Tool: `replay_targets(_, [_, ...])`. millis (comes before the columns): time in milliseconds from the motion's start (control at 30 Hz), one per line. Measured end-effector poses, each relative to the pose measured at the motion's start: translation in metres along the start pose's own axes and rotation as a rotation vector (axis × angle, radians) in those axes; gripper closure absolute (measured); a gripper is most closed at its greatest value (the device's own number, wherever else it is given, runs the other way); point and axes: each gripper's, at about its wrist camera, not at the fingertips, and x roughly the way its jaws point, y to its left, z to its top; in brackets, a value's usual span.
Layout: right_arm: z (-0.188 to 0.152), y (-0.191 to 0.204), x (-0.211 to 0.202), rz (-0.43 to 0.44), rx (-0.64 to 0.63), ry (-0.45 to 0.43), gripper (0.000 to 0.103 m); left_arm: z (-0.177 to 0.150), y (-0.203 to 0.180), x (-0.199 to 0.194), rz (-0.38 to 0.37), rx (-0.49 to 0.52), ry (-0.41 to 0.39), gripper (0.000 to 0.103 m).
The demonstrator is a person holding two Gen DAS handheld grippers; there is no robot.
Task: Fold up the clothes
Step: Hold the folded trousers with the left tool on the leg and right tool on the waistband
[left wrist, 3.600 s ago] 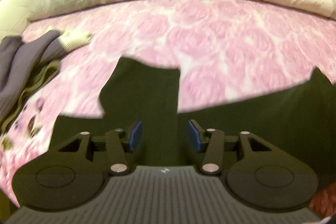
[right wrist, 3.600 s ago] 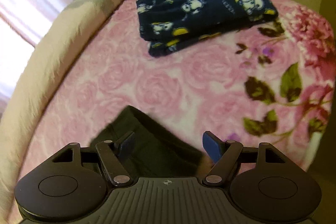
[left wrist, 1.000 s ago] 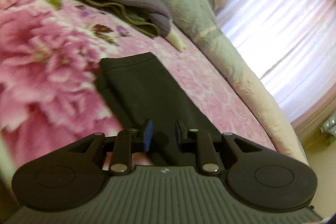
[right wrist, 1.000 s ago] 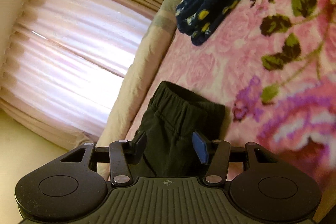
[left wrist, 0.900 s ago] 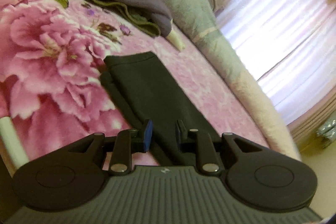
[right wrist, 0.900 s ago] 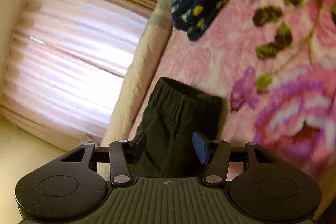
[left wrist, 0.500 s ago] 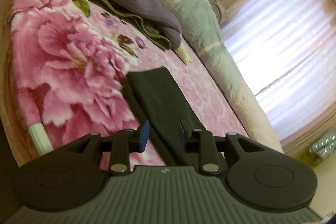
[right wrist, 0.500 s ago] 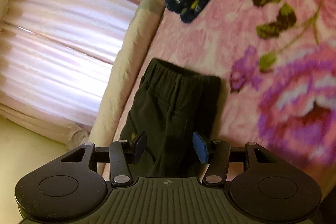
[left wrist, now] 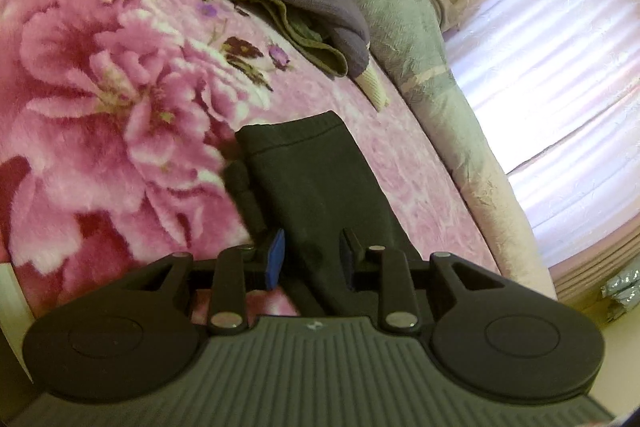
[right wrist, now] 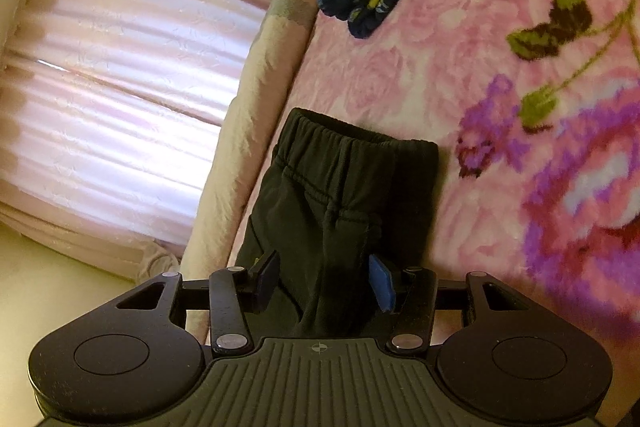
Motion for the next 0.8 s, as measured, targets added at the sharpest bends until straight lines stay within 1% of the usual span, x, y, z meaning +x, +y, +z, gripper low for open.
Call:
replay_targets(33, [0.001, 0.000, 0.000, -0.007, -0.009, -0.002, 0.073, 0.000, 0.000, 0.000, 0.001, 0.003, -0.002, 0.083])
replay_targets(67, [0.002, 0.000, -0.001, -0.008, -0.014, -0.004, 0.082, 0.000, 0.000, 0.000, 0.004, 0.013, -0.004, 0.100])
replay_targets(100, [0.003, 0.000, -0.001, -0.008, -0.018, -0.006, 0.088, 0.000, 0.000, 0.001, 0.006, 0.021, -0.004, 0.103])
replay_targets(167, [0.005, 0.003, -0.002, -0.004, -0.037, -0.009, 0.091, 0.000, 0.002, 0.002, 0.005, 0.019, -0.002, 0.103])
replay_targets(233, [0.007, 0.009, -0.001, -0.009, -0.059, -0.003, 0.091, -0.002, 0.003, 0.000, 0.002, 0.005, -0.007, 0.102])
replay_targets(300, [0.007, 0.010, -0.001, -0.013, -0.049, 0.007, 0.090, -0.004, 0.003, -0.002, 0.005, -0.009, -0.006, 0.101])
replay_targets(333, [0.007, 0.010, -0.002, -0.015, -0.043, 0.012, 0.087, -0.005, 0.004, -0.003, 0.002, -0.019, -0.006, 0.099])
replay_targets(367, [0.007, 0.008, -0.002, -0.013, -0.023, 0.013, 0.070, -0.006, 0.005, -0.003, -0.005, -0.029, -0.004, 0.094])
replay_targets(400, [0.007, 0.006, -0.002, -0.009, -0.001, 0.013, 0.050, -0.006, 0.005, -0.004, -0.011, -0.036, -0.004, 0.092])
replay_targets(433, [0.005, 0.005, -0.004, 0.000, 0.003, 0.009, 0.045, -0.006, 0.005, -0.005, -0.015, -0.038, -0.005, 0.089])
replay_targets(500, [0.002, 0.007, -0.007, 0.021, -0.004, 0.004, 0.045, -0.006, 0.003, -0.005, -0.020, -0.036, -0.006, 0.086])
replay_targets(767, [0.003, 0.014, 0.003, 0.016, -0.021, 0.014, 0.045, -0.009, 0.006, -0.007, -0.038, -0.042, -0.005, 0.086])
replay_targets(800, [0.003, 0.014, 0.003, 0.008, -0.023, 0.017, 0.049, -0.008, 0.007, -0.007, -0.041, -0.050, -0.004, 0.086])
